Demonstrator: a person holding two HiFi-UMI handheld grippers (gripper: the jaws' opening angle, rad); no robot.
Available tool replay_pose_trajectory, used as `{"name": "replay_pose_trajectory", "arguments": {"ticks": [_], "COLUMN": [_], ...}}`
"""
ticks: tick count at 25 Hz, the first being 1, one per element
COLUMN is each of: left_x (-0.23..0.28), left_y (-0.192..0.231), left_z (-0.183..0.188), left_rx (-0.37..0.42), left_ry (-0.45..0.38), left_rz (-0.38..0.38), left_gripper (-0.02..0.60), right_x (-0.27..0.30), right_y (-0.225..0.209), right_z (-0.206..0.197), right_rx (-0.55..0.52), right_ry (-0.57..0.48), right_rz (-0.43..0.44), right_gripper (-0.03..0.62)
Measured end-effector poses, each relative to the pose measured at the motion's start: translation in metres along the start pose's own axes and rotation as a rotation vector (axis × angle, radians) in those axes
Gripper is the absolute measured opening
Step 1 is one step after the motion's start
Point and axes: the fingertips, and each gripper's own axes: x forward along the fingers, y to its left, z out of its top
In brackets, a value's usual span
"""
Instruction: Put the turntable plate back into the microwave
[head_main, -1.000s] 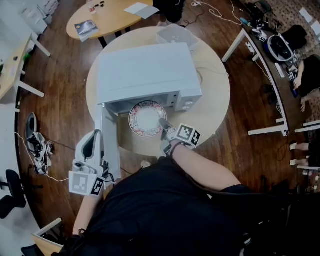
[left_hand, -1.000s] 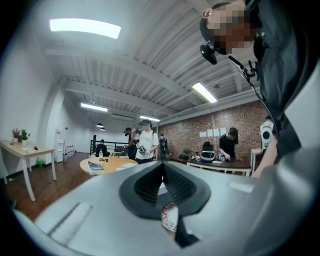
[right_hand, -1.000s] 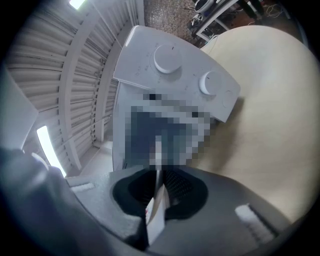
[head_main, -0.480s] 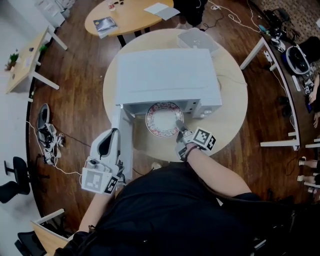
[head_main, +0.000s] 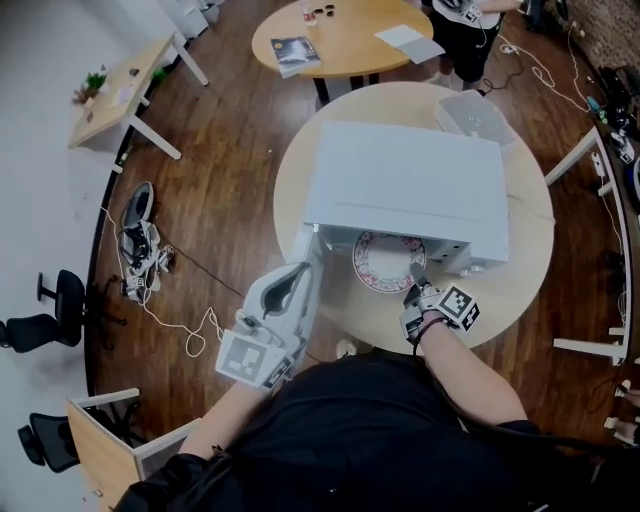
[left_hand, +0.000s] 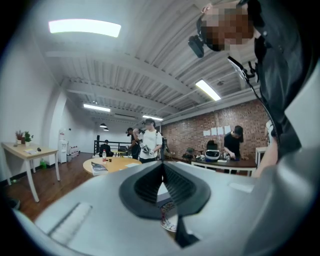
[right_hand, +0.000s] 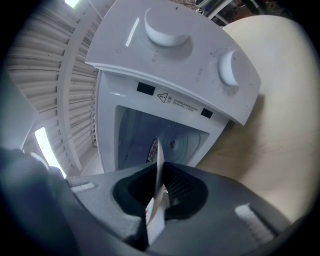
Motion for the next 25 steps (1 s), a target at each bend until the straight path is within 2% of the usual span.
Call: {"name": "replay_pose_trajectory", "arguments": {"ticks": [12,25], "left_x": [0.012,0.021], "left_y": [0.026,0.029], "left_z": [0.000,-0.010], "left_rx": [-0.036,-0.077], "left_ry": [0.030,0.043], "left_rz": [0.017,-0.006], "left_gripper": [0.003,0.005], "right_x": [0.039,0.047], "right_y": [0.005,0.002], "right_z": [-0.001,0.018], "right_rx": [0.015,0.025], "right_ry": [0.008,-0.053], "right_rz": [-0.002,-0.025], "right_gripper": [0.020,0.020]}}
